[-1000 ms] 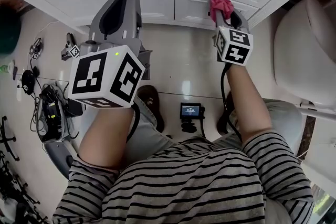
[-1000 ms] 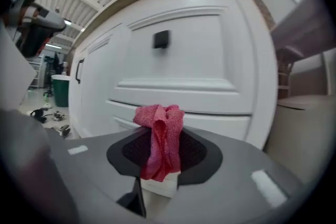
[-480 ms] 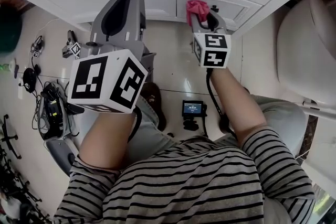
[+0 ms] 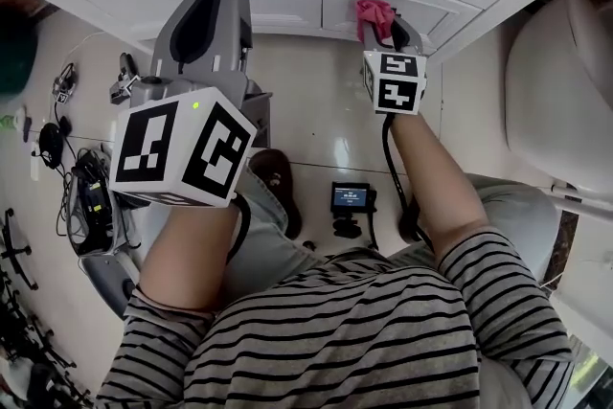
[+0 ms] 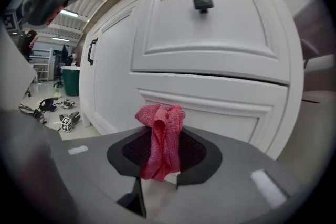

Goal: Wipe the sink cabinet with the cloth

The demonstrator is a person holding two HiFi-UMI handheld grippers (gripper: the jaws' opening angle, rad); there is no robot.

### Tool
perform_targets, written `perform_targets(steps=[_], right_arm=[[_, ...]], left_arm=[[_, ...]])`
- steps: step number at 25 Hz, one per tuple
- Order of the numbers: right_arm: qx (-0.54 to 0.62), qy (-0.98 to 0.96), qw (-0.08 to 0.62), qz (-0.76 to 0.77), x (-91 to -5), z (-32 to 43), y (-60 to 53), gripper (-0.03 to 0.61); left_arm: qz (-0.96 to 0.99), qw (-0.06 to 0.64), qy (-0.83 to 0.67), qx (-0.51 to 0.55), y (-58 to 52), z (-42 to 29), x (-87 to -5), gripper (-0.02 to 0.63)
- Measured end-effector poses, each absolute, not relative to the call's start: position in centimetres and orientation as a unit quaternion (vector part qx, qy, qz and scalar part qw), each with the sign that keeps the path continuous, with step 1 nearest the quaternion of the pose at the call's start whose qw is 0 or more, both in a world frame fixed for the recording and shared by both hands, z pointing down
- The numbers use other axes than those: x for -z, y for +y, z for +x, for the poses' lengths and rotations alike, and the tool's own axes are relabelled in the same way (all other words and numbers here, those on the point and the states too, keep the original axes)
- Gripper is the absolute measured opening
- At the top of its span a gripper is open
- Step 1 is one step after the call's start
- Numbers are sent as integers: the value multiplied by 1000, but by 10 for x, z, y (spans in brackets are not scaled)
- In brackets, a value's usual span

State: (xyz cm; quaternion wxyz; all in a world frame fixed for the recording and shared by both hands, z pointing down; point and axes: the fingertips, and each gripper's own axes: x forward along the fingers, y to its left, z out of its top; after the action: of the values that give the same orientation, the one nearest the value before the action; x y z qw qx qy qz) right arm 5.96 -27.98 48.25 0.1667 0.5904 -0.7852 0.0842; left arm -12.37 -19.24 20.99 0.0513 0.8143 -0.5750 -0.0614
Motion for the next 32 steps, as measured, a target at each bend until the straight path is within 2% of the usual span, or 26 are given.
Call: perform_targets(steps=[5,13,15,20,23,27,32], right_arm=[[-99,-754,139,634,-475,128,-273,130],[-144,-656,138,728,-504,233,-259,132],[-162,-659,132,722,-517,215,-250,129],[-119,-808,162,555,-546,35,-258,129],[-80,-838,196,502,-554,-26,-280,130],[-54,-831,230,504,-563,-6,-295,130],[-108,-759,236,598,-583,121,-284,133]], left_arm=[[818,46,-569,71,-198,-117,-210,3],[818,56,-569,63,-197,-116,-215,3],[818,66,-568,58,-195,-117,-217,3],[820,75,-564,66,-191,-119,-216,3],[817,73,-568,66,-191,-122,-217,3],[812,74,-576,64,-194,-131,-217,3],[811,71,-577,71,-194,-133,-212,3]])
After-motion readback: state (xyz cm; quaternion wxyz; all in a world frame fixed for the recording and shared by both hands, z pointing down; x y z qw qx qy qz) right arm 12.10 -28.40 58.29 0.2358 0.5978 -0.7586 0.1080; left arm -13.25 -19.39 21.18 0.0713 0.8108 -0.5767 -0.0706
